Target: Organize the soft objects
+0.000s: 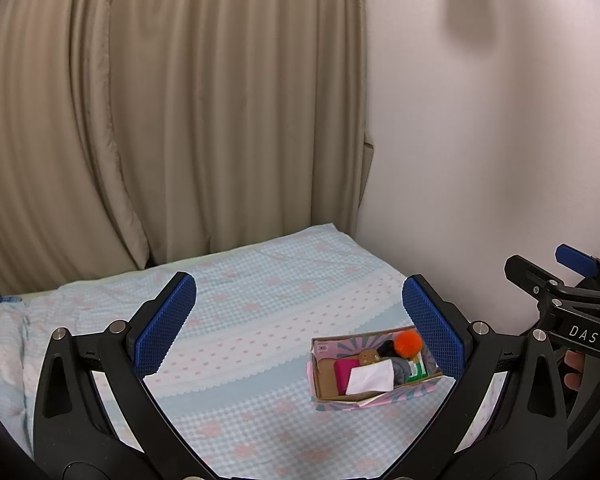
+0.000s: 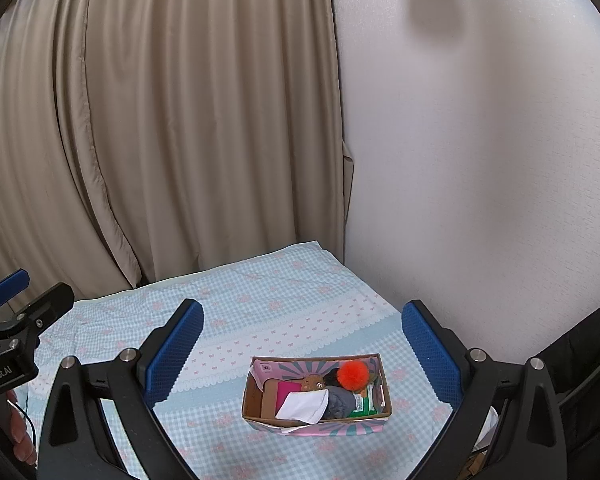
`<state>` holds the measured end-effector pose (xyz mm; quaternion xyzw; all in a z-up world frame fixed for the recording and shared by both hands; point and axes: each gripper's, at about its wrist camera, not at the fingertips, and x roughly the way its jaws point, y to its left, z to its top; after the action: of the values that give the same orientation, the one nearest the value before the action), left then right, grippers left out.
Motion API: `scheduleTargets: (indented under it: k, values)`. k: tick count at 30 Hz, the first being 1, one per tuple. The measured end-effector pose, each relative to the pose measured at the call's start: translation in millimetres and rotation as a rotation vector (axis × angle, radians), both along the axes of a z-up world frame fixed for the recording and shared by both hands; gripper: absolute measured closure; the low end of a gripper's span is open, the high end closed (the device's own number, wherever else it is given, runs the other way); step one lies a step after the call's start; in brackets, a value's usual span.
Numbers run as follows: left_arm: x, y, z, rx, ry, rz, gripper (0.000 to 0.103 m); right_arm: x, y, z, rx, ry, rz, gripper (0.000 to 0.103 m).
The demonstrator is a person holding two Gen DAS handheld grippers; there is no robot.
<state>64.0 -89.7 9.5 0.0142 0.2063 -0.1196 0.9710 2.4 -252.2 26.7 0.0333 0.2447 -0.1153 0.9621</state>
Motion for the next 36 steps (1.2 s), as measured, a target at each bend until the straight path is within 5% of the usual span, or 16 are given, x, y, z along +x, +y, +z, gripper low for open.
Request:
scheduleTargets:
  k: [17,28,36]
  values:
    - [-2,1,2,-0.007,-0.002,0.011,0.0,0,0,0,0.001,-0.001,-0.001,0.004]
    - [-11,-3,8,0.003,-0.09,0.033,0.0,5,0,-1,-0.002,0.003,-0.003,0.004]
    - [0,-11,2,0.043,-0.048,0.053,0.0,13,4,-4,-0.005,0.021,-0.018,0.004]
